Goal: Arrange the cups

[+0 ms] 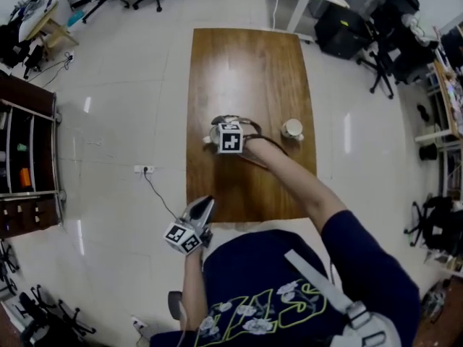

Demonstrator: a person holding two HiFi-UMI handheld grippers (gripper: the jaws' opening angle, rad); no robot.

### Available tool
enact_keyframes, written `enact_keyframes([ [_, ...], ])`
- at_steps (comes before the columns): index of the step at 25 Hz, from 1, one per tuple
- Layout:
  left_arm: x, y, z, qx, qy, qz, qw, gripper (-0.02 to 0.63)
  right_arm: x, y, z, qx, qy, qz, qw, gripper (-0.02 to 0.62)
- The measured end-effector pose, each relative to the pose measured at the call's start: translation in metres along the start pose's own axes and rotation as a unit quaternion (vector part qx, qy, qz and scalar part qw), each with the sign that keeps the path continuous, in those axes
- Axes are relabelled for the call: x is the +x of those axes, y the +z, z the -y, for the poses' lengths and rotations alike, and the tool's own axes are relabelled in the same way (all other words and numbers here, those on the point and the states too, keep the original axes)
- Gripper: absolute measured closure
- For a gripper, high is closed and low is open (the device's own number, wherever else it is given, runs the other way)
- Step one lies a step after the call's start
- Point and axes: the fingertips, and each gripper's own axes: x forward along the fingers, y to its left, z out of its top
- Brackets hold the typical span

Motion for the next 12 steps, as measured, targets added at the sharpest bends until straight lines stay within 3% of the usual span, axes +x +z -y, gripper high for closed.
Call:
enact_keyframes([
  [3, 0.0, 0.001, 0.001, -0.002, 0.023, 0.01, 0.9997, 0.563, 0.02, -0.018, 0.007, -0.026, 0.01, -0.044, 0.999, 0.156],
  [7, -0.002, 0.003, -0.007, -0.009, 0.037, 0.023, 0.999, 0.563, 0.037, -0.038, 0.023, -0.049, -0.016, -0.092, 0.994, 0.153],
  [9, -0.007, -0.001, -0.01, -0.014, 0.038, 0.023, 0.9989, 0.563, 0.042, -0.038, 0.027, -0.067, -0.034, -0.104, 0.992, 0.201],
  [12, -0.013, -0.011, -0.016, -0.021, 0.041, 0.018, 0.9988, 0.563, 0.047, -0.034, 0.027, -0.059, -0.042, -0.103, 0.992, 0.201],
])
